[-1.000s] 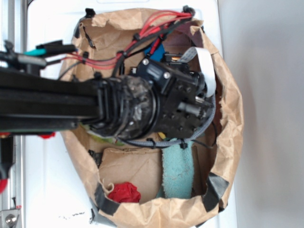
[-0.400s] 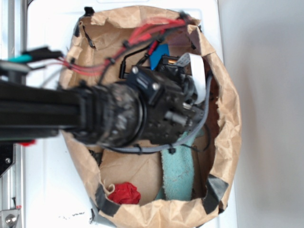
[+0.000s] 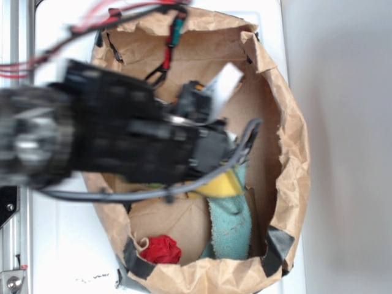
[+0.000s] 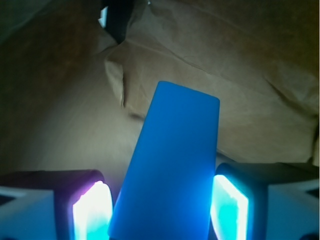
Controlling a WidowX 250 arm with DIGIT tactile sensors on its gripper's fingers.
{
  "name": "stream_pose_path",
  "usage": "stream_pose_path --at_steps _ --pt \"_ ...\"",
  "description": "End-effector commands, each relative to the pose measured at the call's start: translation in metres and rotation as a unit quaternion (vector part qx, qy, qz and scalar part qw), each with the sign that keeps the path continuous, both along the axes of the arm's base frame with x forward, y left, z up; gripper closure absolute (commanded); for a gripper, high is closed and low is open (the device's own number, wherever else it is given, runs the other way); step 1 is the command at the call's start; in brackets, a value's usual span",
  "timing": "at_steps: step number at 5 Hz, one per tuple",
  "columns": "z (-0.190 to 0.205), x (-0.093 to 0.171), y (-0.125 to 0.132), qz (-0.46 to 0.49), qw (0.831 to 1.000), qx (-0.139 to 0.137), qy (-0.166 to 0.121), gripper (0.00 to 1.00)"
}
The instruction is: Grab the blue block.
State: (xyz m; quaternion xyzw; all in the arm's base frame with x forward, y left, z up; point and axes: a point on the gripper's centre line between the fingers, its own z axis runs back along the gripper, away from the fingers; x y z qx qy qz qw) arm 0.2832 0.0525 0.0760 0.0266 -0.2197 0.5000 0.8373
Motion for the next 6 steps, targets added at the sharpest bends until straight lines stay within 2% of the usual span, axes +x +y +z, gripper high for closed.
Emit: stream_pose_path --at_steps 1,2,3,5,6 --pt "0.063 -0.008 -0.002 -0.105 0.993 -0.017 0.049 1.0" --pt "0.085 -0.008 0.0 -0.142 0.984 -0.041 0.103 1.0" --pt "0.1 -0.005 0.003 -0.171 0.972 -0.073 0.142 1.0" --pt "0.105 -0.013 0.002 -0.223 0.961 -0.089 0.14 1.0" --pt "0.104 -0.016 0.002 -0.231 0.961 -0.096 0.117 1.0"
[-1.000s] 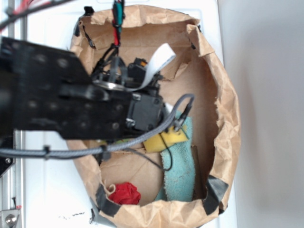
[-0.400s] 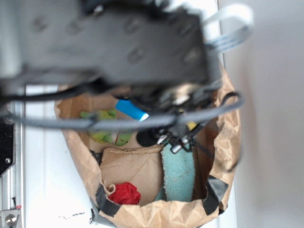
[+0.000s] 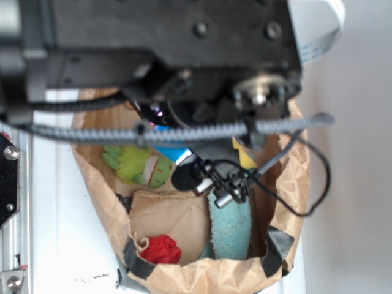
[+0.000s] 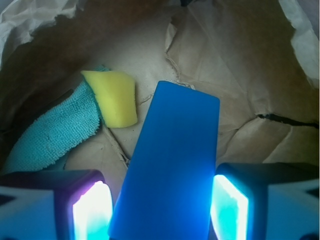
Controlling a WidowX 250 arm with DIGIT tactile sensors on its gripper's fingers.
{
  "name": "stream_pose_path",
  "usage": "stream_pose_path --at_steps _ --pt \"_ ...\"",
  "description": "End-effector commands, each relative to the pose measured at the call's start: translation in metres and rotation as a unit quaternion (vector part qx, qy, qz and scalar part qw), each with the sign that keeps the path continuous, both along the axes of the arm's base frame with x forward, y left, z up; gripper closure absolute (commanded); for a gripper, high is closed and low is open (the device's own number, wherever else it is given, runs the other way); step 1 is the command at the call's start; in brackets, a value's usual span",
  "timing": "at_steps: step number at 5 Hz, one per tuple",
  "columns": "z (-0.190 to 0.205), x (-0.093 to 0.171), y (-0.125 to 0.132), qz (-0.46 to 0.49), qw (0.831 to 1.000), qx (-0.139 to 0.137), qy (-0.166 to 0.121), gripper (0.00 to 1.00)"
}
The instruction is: Grab the blue block.
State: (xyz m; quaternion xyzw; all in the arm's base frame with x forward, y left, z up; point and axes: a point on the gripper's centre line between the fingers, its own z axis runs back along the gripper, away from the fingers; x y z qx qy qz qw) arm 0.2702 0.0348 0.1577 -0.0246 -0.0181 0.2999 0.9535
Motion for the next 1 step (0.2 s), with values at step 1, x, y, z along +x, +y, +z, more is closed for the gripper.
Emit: stream_pose_path --at_steps 1 --pt "0.0187 -0.0043 0.0188 0.045 0.994 -0.004 -0.099 1.0"
